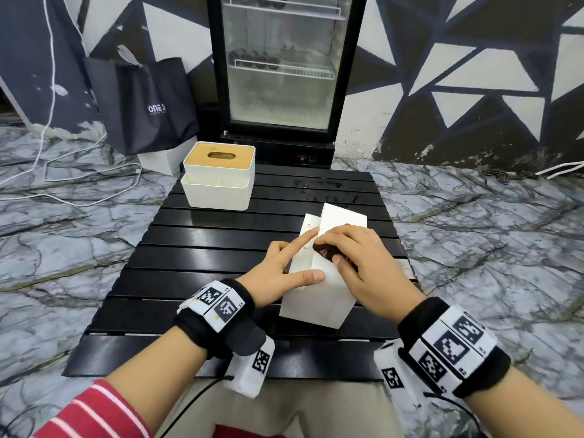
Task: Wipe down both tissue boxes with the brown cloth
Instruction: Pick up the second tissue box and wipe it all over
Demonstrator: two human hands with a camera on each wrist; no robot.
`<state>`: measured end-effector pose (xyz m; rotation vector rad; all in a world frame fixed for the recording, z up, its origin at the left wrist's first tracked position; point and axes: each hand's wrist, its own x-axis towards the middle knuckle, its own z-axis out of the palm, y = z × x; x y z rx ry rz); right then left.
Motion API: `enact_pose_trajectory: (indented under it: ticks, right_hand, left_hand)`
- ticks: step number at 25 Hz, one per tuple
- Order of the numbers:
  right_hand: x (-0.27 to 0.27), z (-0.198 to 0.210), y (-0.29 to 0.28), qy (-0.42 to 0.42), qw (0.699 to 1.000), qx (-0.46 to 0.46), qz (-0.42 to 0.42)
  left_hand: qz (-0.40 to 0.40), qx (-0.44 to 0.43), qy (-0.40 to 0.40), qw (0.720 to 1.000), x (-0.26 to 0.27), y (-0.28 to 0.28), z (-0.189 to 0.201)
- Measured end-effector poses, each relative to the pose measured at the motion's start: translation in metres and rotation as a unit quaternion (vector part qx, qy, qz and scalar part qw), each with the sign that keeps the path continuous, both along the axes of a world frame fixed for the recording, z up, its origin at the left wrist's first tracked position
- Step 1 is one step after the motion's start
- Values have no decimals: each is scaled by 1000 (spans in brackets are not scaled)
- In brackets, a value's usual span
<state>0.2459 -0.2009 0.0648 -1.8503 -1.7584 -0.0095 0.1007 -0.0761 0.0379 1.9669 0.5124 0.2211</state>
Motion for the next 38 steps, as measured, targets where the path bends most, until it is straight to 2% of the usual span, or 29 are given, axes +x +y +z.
enact_pose_trajectory:
  ticks: [5,9,14,19,29,34,38]
  right_hand:
    - [6,5,4,41,999,-15,9]
    - [-3,1,-3,27,1000,2,7]
    - [-11,-4,-20,-3,999,-1,52]
    - [-9,1,-23,9,997,-14,70]
    - [29,10,22,38,997,-25,62]
    - [50,14,43,43,997,-67,13]
    - [52,15,49,69,995,-72,-11]
  left_hand:
    - [-9,12,5,1000,1,1,1]
    - [-11,9,-3,1000,0,-1,-1]
    - [-21,15,7,1000,0,2,-2]
    - [-18,9,6,1000,-1,1,-6]
    - [6,9,0,1000,1,2,-9]
    - [12,6,5,1000,1,0,-8]
    - [36,-14,-26,999,3,0,-26]
